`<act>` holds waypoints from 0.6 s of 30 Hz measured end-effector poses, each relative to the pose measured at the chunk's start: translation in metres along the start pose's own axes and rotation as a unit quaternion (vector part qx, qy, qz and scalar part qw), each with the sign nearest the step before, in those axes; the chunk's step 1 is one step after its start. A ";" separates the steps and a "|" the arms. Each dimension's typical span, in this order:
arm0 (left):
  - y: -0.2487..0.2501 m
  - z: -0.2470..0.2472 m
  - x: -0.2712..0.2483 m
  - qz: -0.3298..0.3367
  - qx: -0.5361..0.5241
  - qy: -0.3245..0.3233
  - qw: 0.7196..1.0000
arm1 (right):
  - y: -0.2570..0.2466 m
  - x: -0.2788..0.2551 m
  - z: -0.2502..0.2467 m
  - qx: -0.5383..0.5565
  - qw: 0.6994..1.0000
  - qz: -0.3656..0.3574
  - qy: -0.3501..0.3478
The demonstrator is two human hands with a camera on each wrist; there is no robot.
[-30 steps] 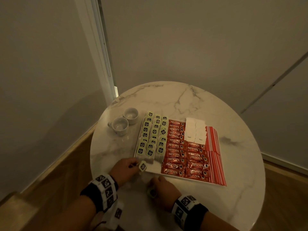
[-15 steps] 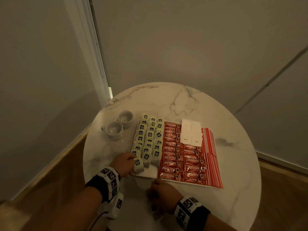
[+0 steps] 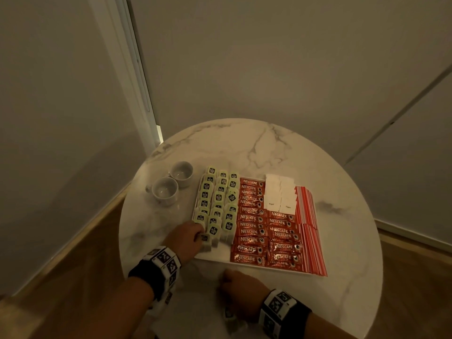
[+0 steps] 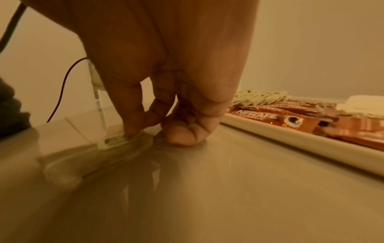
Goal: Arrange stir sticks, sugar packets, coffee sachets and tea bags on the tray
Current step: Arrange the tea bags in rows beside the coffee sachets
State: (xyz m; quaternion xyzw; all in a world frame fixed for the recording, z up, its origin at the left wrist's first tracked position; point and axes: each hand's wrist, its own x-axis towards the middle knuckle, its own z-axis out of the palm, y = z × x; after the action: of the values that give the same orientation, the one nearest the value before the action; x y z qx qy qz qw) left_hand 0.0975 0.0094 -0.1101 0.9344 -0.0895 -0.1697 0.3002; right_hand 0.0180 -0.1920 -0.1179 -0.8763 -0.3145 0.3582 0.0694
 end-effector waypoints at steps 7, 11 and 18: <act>0.003 -0.004 0.009 0.011 0.063 -0.059 0.996 | -0.002 -0.010 -0.005 0.002 1.000 -0.014 -0.023; 0.006 -0.003 0.006 -0.001 0.057 -0.019 0.998 | -0.004 -0.012 0.000 0.043 0.999 0.002 0.001; 0.001 -0.001 0.000 0.038 0.053 0.007 0.998 | 0.010 -0.011 -0.045 0.284 0.952 0.088 0.075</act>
State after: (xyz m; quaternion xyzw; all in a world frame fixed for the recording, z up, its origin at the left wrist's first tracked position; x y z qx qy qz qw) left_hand 0.0975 0.0092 -0.1083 0.9460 -0.1317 -0.1462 0.2577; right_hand 0.0473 -0.2016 -0.0814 -0.8689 -0.1152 0.3704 0.3075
